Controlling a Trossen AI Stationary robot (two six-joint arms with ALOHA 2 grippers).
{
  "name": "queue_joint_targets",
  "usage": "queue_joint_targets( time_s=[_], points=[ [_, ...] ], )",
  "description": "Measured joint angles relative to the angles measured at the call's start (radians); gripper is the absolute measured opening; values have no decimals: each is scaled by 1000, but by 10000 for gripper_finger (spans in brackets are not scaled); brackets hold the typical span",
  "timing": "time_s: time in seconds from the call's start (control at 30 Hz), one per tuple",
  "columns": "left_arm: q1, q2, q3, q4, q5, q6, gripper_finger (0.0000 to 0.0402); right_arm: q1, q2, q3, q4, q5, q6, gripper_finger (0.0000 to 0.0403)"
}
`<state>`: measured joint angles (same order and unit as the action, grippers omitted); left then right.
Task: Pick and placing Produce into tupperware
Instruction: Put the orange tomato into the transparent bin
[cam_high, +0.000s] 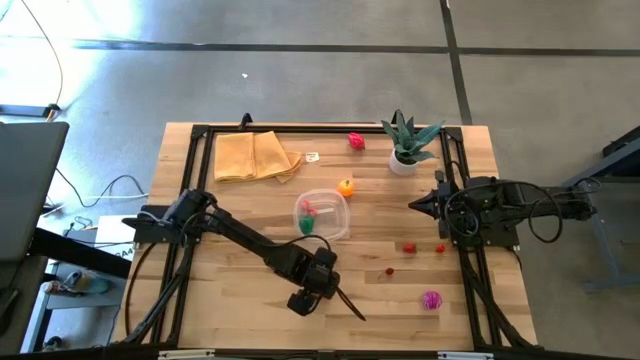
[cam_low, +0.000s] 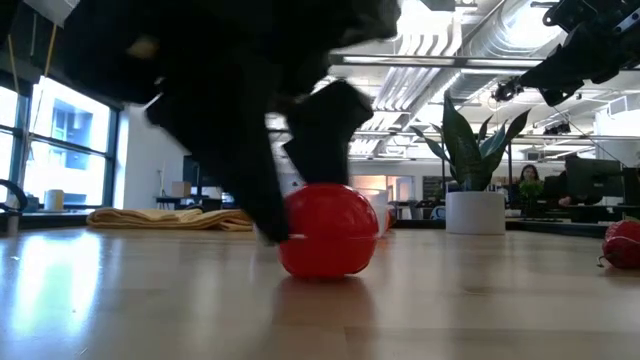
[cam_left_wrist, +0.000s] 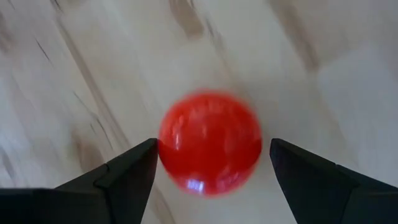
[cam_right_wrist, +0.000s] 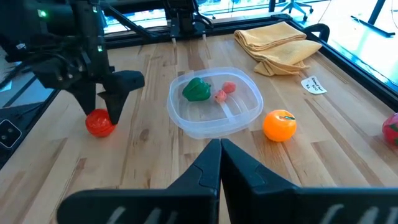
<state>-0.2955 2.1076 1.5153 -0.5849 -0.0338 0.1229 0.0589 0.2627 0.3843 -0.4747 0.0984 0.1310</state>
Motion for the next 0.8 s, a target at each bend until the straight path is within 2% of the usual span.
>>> queue_joint_targets(
  time_s=[0.8],
  points=[
    [0, 59, 2, 88, 8, -2, 299, 0, 0, 0, 1, 0, 0, 0]
  ],
)
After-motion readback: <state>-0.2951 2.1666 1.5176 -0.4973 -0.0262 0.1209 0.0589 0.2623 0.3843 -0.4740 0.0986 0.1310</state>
